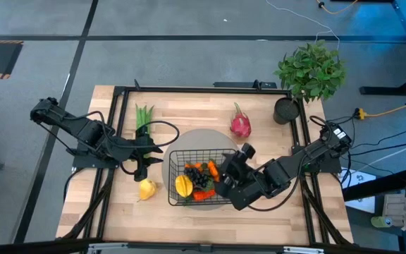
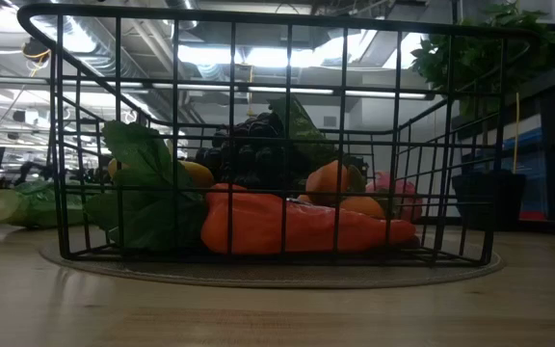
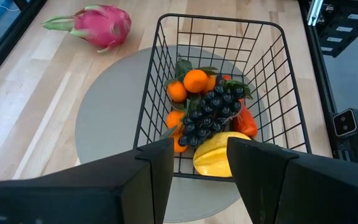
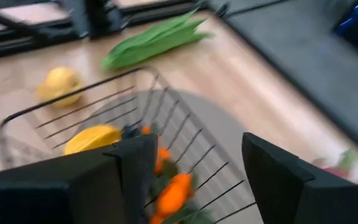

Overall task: Build produce basket
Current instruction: Put the dragonfruit into the wire basket

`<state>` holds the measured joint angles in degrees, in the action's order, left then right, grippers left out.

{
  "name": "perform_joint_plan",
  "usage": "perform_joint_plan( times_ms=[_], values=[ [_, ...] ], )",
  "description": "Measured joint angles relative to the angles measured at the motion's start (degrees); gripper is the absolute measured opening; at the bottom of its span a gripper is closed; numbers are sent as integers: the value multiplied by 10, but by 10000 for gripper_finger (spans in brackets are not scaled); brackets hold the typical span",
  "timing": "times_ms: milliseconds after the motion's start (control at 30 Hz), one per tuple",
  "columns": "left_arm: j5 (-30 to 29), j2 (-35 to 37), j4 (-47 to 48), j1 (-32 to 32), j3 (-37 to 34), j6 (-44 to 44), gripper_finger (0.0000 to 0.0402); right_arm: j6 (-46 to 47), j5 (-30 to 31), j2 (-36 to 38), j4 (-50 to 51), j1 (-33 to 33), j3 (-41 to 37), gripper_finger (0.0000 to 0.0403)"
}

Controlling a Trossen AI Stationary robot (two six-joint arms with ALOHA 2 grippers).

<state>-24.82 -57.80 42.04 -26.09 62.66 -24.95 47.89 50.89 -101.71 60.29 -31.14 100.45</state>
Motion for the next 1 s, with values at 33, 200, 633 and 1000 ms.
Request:
perform_joint_plan(
  times_ms=[33,200,633,1000],
  values=[
    [0,0,0,0,0,0,138,0,20,0,5,0,0,221],
    [0,0,0,0,0,0,138,6,118,0,44,13,0,221],
    [0,0,14,0,0,0,138,192,-98,1,279,195,-32,221],
    [-4,0,13,0,0,0,138,136,-175,0,179,326,-124,221]
  ],
)
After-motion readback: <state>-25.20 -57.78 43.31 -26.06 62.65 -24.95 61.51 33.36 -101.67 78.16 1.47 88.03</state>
